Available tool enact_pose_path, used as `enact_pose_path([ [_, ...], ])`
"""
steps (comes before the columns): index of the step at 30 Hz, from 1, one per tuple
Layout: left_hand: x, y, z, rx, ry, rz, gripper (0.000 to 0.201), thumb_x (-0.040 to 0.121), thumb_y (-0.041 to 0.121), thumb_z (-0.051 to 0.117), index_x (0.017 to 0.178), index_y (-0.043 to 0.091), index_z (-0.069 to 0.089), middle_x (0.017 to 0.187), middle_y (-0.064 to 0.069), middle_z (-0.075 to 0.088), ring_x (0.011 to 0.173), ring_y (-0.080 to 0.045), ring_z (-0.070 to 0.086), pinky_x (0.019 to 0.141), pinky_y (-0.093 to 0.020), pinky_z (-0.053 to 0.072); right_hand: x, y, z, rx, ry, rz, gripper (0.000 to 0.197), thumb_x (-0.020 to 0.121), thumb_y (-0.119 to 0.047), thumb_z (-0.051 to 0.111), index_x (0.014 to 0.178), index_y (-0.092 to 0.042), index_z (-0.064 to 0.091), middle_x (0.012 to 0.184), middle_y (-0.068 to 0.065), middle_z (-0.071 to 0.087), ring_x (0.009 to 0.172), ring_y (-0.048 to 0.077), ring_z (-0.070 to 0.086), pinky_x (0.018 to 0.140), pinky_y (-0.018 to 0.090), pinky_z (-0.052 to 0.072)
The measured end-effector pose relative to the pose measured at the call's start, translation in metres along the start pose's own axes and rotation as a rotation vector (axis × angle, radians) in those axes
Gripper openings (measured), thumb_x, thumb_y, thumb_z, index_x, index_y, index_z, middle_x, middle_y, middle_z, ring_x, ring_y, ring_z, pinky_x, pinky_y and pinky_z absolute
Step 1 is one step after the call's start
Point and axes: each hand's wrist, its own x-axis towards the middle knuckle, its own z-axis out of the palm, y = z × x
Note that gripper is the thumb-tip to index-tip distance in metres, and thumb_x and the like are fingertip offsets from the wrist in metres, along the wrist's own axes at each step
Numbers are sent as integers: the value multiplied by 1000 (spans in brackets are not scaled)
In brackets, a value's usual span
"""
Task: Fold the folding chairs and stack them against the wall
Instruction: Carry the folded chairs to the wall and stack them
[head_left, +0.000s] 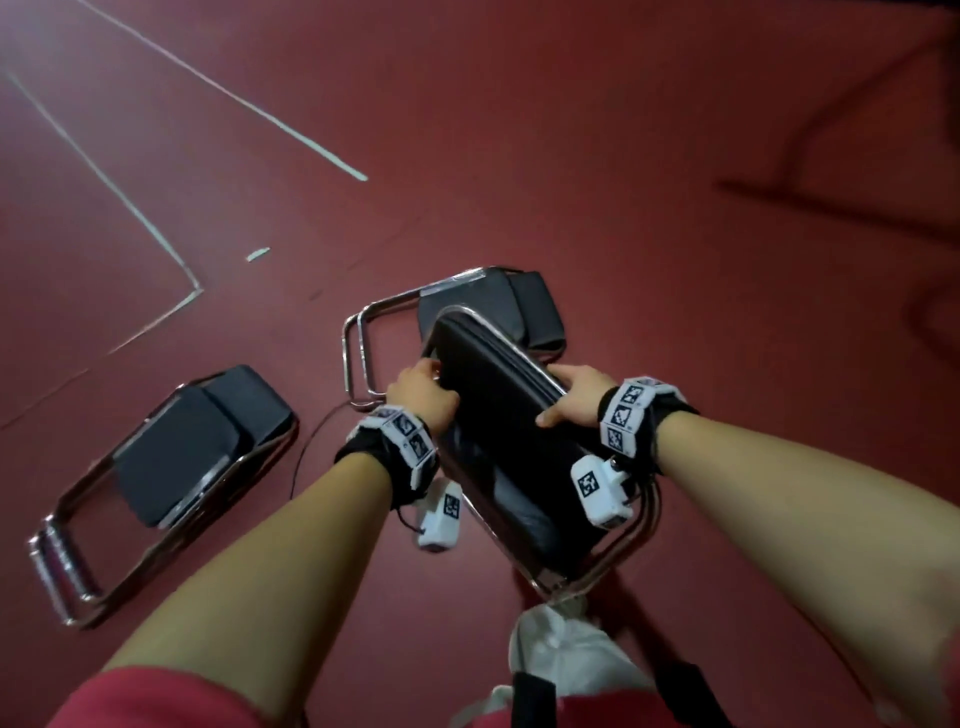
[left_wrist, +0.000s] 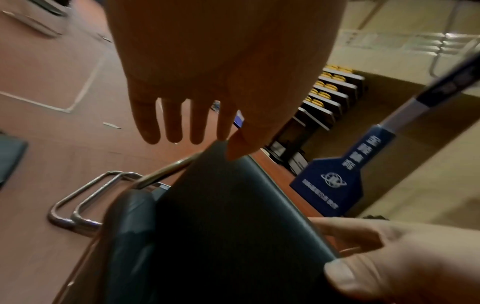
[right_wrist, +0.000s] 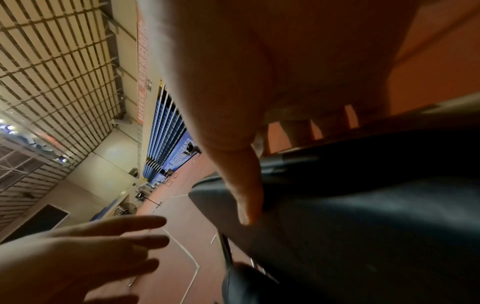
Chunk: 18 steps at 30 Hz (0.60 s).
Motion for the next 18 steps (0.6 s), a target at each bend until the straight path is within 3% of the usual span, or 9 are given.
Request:
enact_pose_path([
  [3,27,20,3,138,-39,106,60,77,22,63,136,26,54,135,-13,56,119,-40,55,103,-42,47,3,1,-7,-50,-27,9,80,63,-23,90,136,-31,57,124,-5,68,114,19,63,101,34,47],
  [6,48,32,0,194,-6,141,57,80,15,59,136,26,51,136,-17,45,123,-41,44,104,-44,42,3,-2,-16,-79,-32,13,87,65,-17,89,142,-32,51,129,-7,65,117,17,61,102,30,46],
  [10,63,31,-4,325,-21,200,65,78,12,60,139,31,47,153,-11,28,138,-36,29,111,-52,34,0,-1,-17,-67,5,63,87,67,-15,87,143,-33,49,131,-7,63,119,17,59,103,30,44],
  [13,80,22,-8,381,-110,264,68,76,15,61,140,34,44,153,-7,31,140,-34,27,111,-56,34,-2,-1,-10,-98,68,103,83,65,-25,88,141,-30,52,133,-6,62,117,18,59,98,29,45],
  [18,102,10,-13,450,-146,311,64,78,15,63,137,28,44,144,-10,38,134,-35,32,110,-55,36,-25,0,11,-25,173,155,73,70,-33,86,136,-26,54,131,-2,62,114,19,59,98,30,46],
])
